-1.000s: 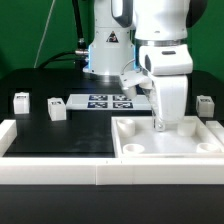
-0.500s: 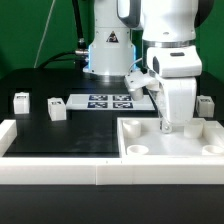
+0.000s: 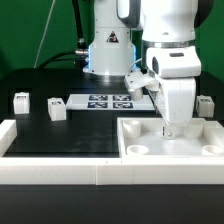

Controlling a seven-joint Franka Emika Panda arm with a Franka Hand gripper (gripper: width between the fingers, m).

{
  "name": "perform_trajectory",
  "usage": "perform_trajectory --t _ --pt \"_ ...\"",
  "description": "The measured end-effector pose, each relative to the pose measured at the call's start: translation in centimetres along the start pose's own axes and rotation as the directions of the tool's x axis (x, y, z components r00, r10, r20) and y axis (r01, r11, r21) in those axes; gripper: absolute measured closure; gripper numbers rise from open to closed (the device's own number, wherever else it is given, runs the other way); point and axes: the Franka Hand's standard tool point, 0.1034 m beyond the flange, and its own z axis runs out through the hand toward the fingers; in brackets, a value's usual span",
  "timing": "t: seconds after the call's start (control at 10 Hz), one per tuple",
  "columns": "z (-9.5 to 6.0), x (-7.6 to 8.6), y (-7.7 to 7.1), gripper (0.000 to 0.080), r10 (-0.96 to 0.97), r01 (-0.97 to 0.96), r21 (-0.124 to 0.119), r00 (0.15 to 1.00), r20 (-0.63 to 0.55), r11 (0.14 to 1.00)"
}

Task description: Assemble one leg

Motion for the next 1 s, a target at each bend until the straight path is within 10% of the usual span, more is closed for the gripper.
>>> perform_trajectory --t 0.6,1.0 --pt "0.0 0.0 0.0 0.015 0.0 0.0 -0.001 1.0 0.0 1.0" --pt "-4.2 2.2 -0.5 0.015 0.069 -0.068 -0.045 0.997 0.017 0.997"
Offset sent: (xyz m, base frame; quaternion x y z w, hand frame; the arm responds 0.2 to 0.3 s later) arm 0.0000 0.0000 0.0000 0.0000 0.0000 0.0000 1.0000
